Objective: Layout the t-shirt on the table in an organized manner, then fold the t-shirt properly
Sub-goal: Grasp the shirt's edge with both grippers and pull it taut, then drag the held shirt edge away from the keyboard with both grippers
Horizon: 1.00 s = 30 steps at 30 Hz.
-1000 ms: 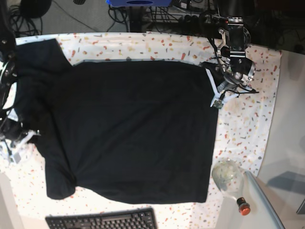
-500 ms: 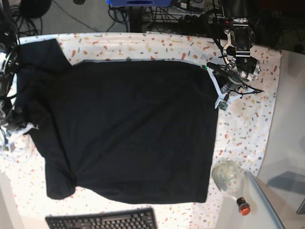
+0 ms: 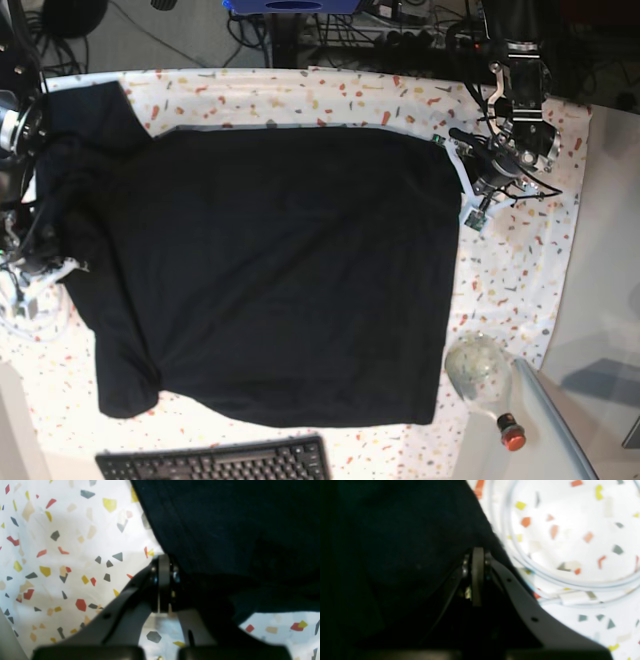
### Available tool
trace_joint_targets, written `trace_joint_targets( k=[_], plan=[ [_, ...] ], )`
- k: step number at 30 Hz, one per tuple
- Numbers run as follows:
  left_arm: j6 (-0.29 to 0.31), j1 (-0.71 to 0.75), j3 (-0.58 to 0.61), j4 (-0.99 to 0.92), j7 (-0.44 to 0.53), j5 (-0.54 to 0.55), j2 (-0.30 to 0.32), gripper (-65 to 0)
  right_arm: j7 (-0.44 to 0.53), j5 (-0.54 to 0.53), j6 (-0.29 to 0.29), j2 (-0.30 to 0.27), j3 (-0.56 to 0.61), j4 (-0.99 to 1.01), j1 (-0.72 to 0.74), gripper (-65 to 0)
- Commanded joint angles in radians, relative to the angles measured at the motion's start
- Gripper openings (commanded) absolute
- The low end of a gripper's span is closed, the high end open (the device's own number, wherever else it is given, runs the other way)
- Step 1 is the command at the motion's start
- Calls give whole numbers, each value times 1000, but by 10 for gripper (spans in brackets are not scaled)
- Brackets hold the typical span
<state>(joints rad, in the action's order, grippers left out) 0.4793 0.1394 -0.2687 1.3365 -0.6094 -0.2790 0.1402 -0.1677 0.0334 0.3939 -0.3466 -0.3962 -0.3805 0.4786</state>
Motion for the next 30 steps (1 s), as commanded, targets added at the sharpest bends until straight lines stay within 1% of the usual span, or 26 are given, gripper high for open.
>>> trace_joint_targets(
  k=[1,2,3,4,8,9,12,17,20,22,24,25,27,30],
  plan=[
    [-50,27,-10,-33,-128,-118,19,-650,18,-7,-51,-24,-2,7,18,-650],
    [-50,32,-10,-32,-128,-118,19,-650,18,-7,-89,-39,-2,24,18,-650],
    [-50,32,-10,-32,-128,-118,19,-650,18,-7,-111,-45,-4,41,18,-650],
    [-50,32,-10,-32,-128,-118,19,-650,18,-8,-120,-53,-8,59,18,-650],
    [-50,42,-10,-32,-128,-118,19,-650,18,-13,-128,-65,-11,77,-4,-650],
    [-50,44,-10,-30,-128,-118,19,-650,21,-13,-148,-68,-13,77,-7,-650],
    [-50,45,-10,-30,-128,-118,20,-650,24,-14,-241,-70,-13,77,-8,-650],
    [-50,47,-10,-22,-128,-118,20,-650,18,-14,-359,-72,-13,77,-8,-650],
    [-50,73,-11,59,-129,-116,20,-650,20,-14,-451,-72,-13,77,-8,-650],
    [-49,82,-11,128,-136,-116,20,-650,20,-17,-490,-68,-17,59,-8,-650],
    [-46,88,-17,189,-146,-116,19,-650,15,-45,-494,-65,-54,5,-17,-650],
    [-46,91,-37,223,-163,-116,19,-650,4,-60,-485,-61,-80,-25,-41,-650],
    [-40,85,-73,286,-194,-115,12,-650,-33,-73,-465,-33,-112,-140,-79,-650],
    [19,76,-106,363,-229,-45,-4,-650,-66,-73,-447,21,-132,-363,-166,-650]
  ],
)
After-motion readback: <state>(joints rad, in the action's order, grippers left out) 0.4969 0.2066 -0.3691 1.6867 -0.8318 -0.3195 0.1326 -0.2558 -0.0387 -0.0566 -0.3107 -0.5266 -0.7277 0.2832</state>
